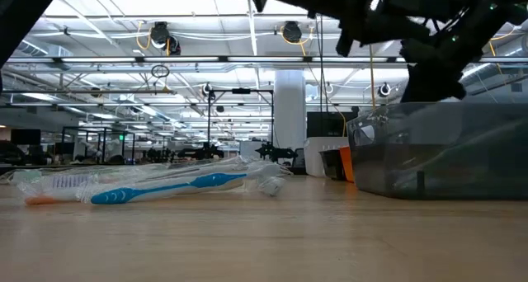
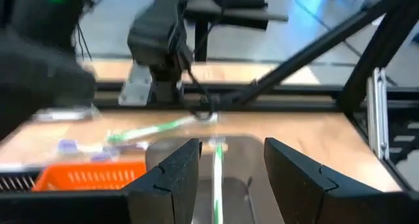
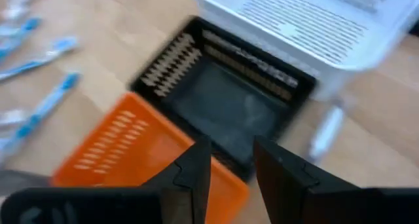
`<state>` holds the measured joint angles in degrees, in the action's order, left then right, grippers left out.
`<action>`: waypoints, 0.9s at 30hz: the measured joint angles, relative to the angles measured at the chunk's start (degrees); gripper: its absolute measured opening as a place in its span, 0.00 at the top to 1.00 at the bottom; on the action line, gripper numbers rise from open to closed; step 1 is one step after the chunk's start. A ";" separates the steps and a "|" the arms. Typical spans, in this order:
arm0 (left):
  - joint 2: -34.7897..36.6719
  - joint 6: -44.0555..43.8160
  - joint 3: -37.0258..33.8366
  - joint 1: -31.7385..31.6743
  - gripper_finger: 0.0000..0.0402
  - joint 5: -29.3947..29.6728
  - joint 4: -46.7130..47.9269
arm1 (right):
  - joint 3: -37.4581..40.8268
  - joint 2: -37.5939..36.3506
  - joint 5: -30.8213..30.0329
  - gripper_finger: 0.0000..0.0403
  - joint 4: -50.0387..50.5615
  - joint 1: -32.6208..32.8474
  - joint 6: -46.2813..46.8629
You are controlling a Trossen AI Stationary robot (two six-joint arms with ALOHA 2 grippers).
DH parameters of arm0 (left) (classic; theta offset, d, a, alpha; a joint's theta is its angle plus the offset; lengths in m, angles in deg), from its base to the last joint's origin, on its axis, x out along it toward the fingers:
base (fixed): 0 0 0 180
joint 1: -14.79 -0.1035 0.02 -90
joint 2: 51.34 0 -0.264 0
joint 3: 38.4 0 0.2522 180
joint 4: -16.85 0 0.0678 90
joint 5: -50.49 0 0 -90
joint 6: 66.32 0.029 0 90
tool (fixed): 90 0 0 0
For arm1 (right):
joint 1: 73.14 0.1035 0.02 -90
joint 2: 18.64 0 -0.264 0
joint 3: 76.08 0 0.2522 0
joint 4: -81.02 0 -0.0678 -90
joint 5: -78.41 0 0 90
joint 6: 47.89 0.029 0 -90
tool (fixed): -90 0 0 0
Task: Pick & Place Toothbrushes
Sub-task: Put the purple toothbrush into the orange bin
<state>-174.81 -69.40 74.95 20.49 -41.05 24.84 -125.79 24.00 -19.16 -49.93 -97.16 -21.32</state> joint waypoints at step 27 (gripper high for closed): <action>5.95 4.67 -0.07 0.00 0.58 2.71 17.38 | 0.00 15.04 -0.40 0.74 16.05 -9.44 1.20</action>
<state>-168.85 -64.73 74.88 20.49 -38.34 42.23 -125.79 39.05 -19.56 -33.89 -106.60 -20.12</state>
